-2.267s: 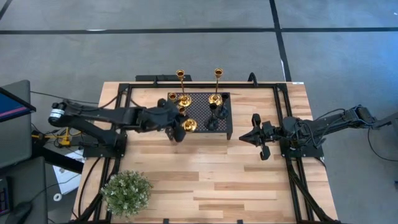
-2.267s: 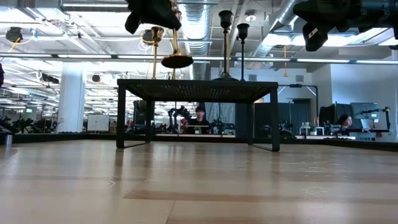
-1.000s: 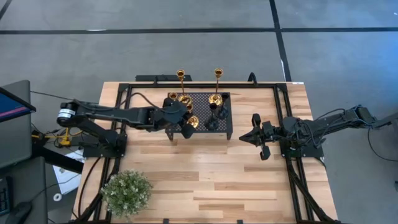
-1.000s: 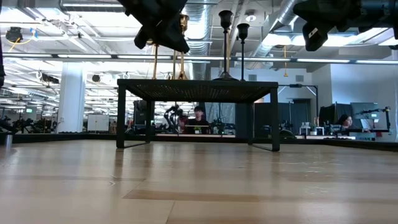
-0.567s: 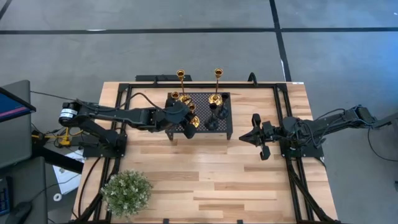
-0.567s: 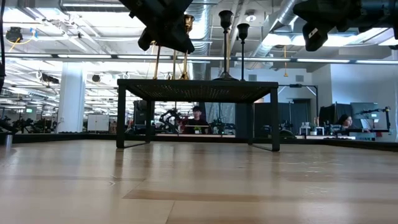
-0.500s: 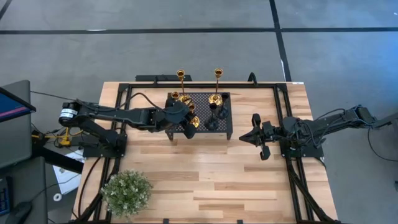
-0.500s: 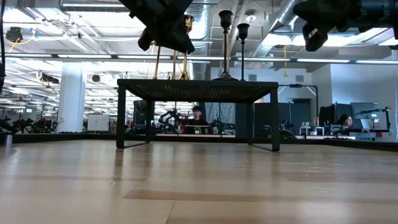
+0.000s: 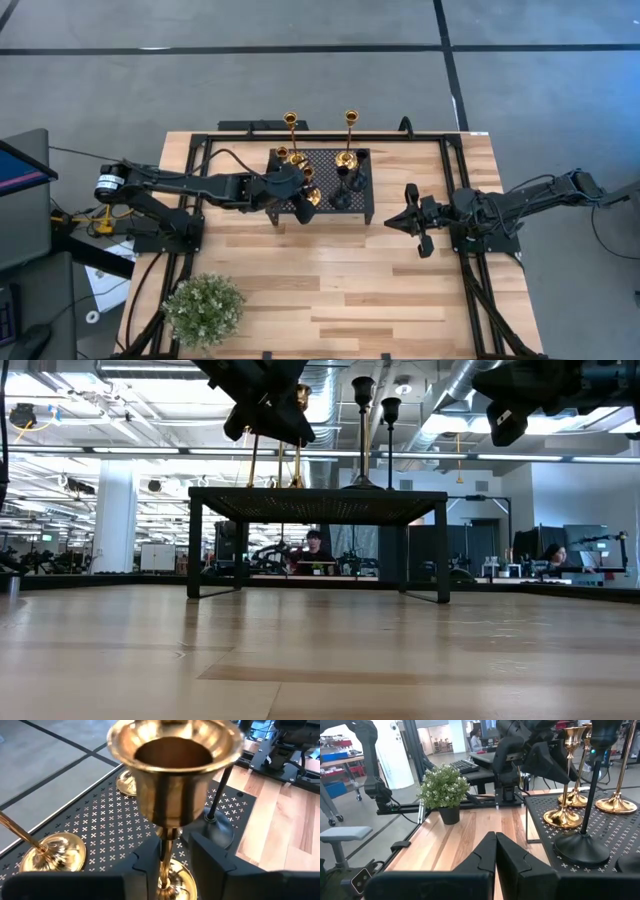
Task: Pick & Place candle stick holders
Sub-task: Put the golden candle holder on the shelf, then return to Home Position
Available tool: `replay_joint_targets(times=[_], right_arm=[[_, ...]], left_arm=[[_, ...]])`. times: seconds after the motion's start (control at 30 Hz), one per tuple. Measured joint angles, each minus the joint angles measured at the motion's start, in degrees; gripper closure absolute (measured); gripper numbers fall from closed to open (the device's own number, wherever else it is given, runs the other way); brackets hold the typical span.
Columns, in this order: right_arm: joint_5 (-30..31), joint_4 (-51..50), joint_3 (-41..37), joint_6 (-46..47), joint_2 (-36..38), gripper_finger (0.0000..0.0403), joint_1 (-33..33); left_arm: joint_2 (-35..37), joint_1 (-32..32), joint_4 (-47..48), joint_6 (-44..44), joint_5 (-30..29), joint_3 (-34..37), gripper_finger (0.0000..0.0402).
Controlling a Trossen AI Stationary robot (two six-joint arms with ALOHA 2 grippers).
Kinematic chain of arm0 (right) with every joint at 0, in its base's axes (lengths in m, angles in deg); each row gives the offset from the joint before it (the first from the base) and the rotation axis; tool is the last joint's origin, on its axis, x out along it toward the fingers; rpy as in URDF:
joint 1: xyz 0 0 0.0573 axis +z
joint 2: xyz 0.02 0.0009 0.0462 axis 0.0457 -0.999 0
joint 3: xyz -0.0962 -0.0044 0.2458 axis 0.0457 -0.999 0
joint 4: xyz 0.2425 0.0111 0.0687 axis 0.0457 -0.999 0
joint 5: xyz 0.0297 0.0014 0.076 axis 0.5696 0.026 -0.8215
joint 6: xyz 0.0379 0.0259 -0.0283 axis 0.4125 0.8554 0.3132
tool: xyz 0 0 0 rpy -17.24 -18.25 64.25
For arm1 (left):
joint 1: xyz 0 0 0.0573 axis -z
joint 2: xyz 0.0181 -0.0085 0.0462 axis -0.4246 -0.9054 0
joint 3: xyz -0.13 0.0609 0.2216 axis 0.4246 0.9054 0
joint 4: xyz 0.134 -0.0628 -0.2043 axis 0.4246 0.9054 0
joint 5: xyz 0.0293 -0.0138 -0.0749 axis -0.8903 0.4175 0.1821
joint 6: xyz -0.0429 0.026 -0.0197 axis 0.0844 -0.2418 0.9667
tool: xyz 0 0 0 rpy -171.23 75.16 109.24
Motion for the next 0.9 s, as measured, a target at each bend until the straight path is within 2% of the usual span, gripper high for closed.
replay_joint_targets(times=[0.33,0.6,0.9], right_arm=[[0.00,-0.03,0.00,-0.02,-0.02,0.0403,0.00],[0.00,-0.98,0.00,-0.03,-0.01,0.0403,0.00],[0.00,-0.85,0.00,-0.02,-0.02,0.0403,0.00]], left_arm=[[0.02,0.12,0.16,-0.12,0.00,0.00,0.0248],[2.97,1.49,1.37,-0.09,-0.03,-0.02,0.0256],[6.72,3.48,7.04,0.53,-0.20,-0.02,0.0266]])
